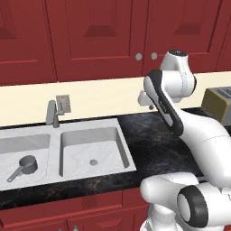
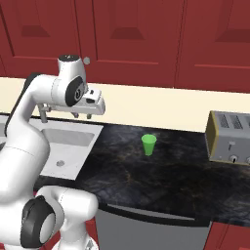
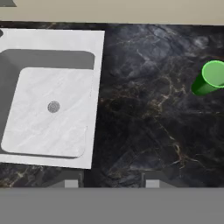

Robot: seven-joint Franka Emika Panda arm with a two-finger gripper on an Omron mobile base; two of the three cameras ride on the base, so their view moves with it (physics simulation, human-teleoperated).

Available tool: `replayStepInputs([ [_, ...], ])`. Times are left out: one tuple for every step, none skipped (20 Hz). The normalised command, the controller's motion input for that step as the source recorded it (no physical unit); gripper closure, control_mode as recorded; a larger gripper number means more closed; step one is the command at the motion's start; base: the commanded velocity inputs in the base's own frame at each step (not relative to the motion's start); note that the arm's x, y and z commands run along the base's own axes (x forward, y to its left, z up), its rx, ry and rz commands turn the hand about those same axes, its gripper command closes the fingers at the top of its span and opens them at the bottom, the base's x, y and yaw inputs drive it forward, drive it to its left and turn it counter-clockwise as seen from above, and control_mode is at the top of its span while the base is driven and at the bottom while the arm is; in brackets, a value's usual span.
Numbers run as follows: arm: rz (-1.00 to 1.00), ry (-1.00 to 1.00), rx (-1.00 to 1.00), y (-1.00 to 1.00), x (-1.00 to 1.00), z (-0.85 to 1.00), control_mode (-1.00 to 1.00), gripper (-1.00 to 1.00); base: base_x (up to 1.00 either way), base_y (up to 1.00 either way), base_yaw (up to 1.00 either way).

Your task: Move any existing items from the left basin to the right basin for drying. Then move the cup from the counter to the left basin of the sink for washing.

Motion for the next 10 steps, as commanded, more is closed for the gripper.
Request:
replayStepInputs([
  [0.0, 0.0, 0.0, 0.05, 0.0, 0.0, -1.0, -1.0, 0.0, 0.0, 0.0],
  [0.0, 0.0, 0.0, 0.21, 0.0, 0.0, -1.0, -1.0, 0.0, 0.0, 0.0],
  [-0.01, 0.0, 0.0, 0.32, 0.0, 0.0, -1.0, -1.0, 0.0, 0.0, 0.0],
  [-0.02, 0.0, 0.0, 0.35, 0.0, 0.0, -1.0, -1.0, 0.0, 0.0, 0.0],
  [-0.03, 0.0, 0.0, 0.38, 0.0, 0.0, -1.0, -1.0, 0.0, 0.0, 0.0],
  [-0.03, 0.0, 0.0, 0.41, 0.0, 0.0, -1.0, -1.0, 0.0, 0.0, 0.0],
  [-0.04, 0.0, 0.0, 0.43, 0.0, 0.0, -1.0, -1.0, 0.0, 0.0, 0.0],
  [-0.04, 0.0, 0.0, 0.46, 0.0, 0.0, -1.0, -1.0, 0.0, 0.0, 0.0],
  [-0.04, 0.0, 0.0, 0.46, 0.0, 0.0, -1.0, -1.0, 0.0, 0.0, 0.0],
  [-0.04, 0.0, 0.0, 0.5, 0.0, 0.0, -1.0, -1.0, 0.0, 0.0, 0.0],
])
